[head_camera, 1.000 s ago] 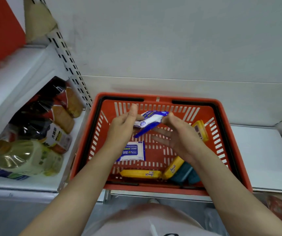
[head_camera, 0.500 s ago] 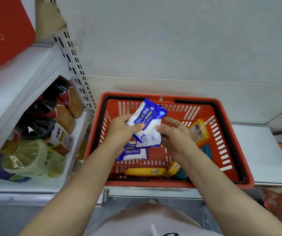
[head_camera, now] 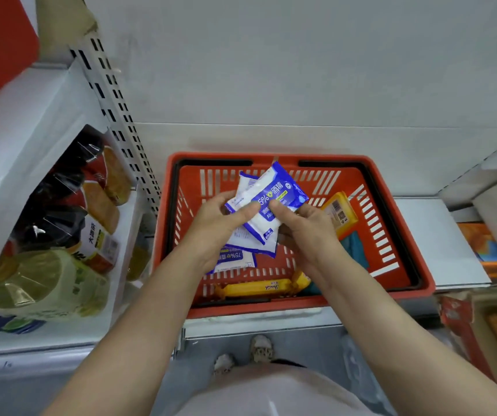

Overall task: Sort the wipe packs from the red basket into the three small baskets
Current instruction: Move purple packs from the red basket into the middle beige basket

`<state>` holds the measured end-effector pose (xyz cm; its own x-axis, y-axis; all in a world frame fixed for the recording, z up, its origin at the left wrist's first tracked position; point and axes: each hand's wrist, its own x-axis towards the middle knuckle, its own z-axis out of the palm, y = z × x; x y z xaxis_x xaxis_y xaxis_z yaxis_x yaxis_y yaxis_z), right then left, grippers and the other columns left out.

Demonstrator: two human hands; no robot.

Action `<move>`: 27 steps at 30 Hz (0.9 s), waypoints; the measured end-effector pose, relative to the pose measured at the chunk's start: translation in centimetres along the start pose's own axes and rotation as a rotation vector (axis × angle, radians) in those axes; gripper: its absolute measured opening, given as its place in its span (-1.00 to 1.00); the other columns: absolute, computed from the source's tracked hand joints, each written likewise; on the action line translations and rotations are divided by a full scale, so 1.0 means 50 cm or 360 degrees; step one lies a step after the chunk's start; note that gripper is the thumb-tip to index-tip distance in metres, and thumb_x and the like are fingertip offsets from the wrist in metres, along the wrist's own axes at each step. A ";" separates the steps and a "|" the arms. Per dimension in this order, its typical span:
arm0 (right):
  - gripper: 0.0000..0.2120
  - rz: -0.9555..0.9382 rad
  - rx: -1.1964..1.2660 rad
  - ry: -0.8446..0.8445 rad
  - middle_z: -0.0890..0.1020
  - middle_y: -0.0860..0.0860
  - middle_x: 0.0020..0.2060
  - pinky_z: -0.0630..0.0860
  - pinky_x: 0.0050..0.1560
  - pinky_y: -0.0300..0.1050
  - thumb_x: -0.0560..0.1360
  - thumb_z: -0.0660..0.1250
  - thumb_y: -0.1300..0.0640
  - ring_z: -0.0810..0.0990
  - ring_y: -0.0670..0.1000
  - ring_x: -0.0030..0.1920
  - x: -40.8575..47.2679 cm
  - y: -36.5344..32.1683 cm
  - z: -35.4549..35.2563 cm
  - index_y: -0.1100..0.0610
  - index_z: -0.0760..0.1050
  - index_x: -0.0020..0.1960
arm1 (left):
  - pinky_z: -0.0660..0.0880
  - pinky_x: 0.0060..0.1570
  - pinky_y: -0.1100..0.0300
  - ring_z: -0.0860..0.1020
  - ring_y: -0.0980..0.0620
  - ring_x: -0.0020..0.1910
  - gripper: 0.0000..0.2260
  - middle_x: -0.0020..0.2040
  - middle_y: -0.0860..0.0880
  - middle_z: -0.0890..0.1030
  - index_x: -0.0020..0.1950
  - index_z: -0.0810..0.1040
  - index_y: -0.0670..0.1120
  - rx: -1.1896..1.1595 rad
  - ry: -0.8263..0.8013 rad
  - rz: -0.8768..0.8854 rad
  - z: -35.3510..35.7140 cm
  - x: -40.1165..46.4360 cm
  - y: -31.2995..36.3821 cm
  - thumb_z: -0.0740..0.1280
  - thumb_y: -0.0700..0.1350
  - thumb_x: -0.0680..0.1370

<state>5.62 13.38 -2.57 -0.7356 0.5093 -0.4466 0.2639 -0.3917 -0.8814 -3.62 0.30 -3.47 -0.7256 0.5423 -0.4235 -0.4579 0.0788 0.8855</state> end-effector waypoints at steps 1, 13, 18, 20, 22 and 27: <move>-0.68 0.0003 0.0031 0.0041 0.74 0.08 -0.09 0.64 -0.26 -0.12 0.48 0.46 0.02 0.74 0.09 -0.08 -0.004 0.000 -0.006 0.17 0.52 0.12 | 0.64 -0.21 0.10 0.71 -0.05 -0.09 -0.56 -0.04 -0.04 0.73 0.27 0.52 -0.02 -0.0039 -0.0024 -0.0031 0.002 -0.002 -0.003 0.48 0.06 0.44; -0.36 -0.0599 0.0448 0.0583 0.69 0.15 0.06 0.65 -0.16 -0.06 0.43 0.48 0.33 0.72 0.09 -0.03 -0.121 -0.049 -0.196 0.16 0.27 0.42 | 0.62 -0.24 0.10 0.71 -0.04 -0.10 -0.76 -0.05 -0.06 0.73 0.14 0.56 -0.14 -0.0195 0.0122 0.0233 0.077 -0.069 -0.037 0.45 -0.16 0.51; -0.68 -0.0714 0.0543 0.0756 0.74 0.07 -0.13 0.64 -0.18 -0.07 0.49 0.43 0.28 0.72 0.07 -0.13 -0.254 -0.018 -0.358 0.13 0.43 0.19 | 0.63 -0.12 0.07 0.70 0.00 -0.13 -0.88 -0.11 -0.05 0.73 0.02 0.57 -0.14 -0.0097 -0.0101 0.0312 0.260 -0.151 -0.084 0.44 -0.19 0.52; -0.74 -0.0673 0.0552 0.0837 0.72 0.14 -0.03 0.61 -0.21 -0.09 0.49 0.44 0.25 0.71 0.11 -0.10 -0.320 0.005 -0.453 0.11 0.47 0.13 | 0.63 -0.17 0.09 0.70 -0.02 -0.14 -0.91 -0.09 -0.06 0.73 -0.01 0.56 -0.15 -0.0078 -0.0199 0.0292 0.349 -0.197 -0.122 0.43 -0.21 0.52; -0.74 -0.0590 0.0576 0.0918 0.70 0.18 0.03 0.62 -0.14 -0.01 0.48 0.45 0.22 0.70 0.18 -0.04 -0.398 0.032 -0.556 0.14 0.52 0.14 | 0.60 -0.27 0.11 0.70 -0.03 -0.19 -0.87 -0.10 -0.09 0.71 0.02 0.53 -0.17 -0.0030 -0.0250 0.0243 0.444 -0.247 -0.171 0.43 -0.20 0.53; -0.67 -0.0609 0.0676 0.1214 0.73 0.08 -0.10 0.65 -0.26 -0.09 0.50 0.44 0.29 0.71 0.02 -0.17 -0.609 0.125 -0.802 0.19 0.45 0.22 | 0.59 -0.28 0.20 0.68 0.13 -0.26 -0.64 -0.17 0.05 0.72 0.23 0.44 -0.01 0.0127 -0.0412 0.0353 0.682 -0.401 -0.309 0.42 -0.27 0.51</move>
<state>54.71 26.14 -0.65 -0.0802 0.9645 -0.2516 -0.2697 -0.2640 -0.9261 35.50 16.75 -2.13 -0.6437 0.7471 -0.1658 -0.2547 -0.0048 0.9670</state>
